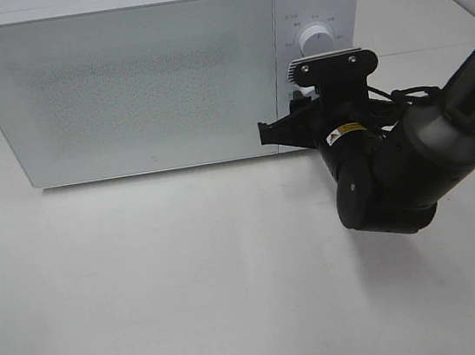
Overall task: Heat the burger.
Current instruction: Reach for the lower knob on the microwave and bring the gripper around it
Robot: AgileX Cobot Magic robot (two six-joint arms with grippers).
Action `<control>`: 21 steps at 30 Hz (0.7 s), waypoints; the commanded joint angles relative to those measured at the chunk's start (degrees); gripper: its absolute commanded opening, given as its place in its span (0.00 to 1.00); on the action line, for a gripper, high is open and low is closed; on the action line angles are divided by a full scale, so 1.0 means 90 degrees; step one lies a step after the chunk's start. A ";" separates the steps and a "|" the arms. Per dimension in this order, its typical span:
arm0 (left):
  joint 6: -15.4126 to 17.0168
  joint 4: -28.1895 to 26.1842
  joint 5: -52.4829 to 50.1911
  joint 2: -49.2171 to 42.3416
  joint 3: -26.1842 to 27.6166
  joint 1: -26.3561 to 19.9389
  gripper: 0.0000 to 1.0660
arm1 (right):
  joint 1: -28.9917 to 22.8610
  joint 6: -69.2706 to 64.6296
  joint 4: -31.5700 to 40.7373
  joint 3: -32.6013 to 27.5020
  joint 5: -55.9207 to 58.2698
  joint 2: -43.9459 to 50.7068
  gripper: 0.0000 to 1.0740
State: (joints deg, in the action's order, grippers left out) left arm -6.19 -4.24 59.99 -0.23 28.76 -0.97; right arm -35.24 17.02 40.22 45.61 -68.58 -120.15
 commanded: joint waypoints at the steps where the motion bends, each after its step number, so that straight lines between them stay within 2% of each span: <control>1: 0.0006 -0.0045 -0.0057 -0.0146 -0.0013 -0.0013 0.97 | 0.0051 -0.0025 -0.0095 0.0134 -0.0185 0.0013 0.02; 15: 0.0006 -0.0045 -0.0057 -0.0146 -0.0013 -0.0013 0.97 | 0.0051 -0.1324 -0.0134 0.0121 -0.0185 0.0013 0.02; 17: 0.0006 -0.0045 -0.0057 -0.0146 -0.0013 -0.0013 0.97 | 0.0051 -0.2317 -0.0318 0.0121 -0.0185 0.0013 0.02; 20: 0.0006 -0.0045 -0.0057 -0.0146 -0.0013 -0.0013 0.97 | 0.0051 -0.2629 -0.0382 0.0121 -0.0185 0.0013 0.02; 21: 0.0006 -0.0045 -0.0057 -0.0146 -0.0013 -0.0013 0.97 | 0.0051 -0.3139 -0.0522 0.0115 -0.0191 0.0013 0.02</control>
State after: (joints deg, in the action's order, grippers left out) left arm -6.19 -4.24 59.99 -0.23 28.76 -0.97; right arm -35.18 -7.68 39.08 45.32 -68.70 -120.21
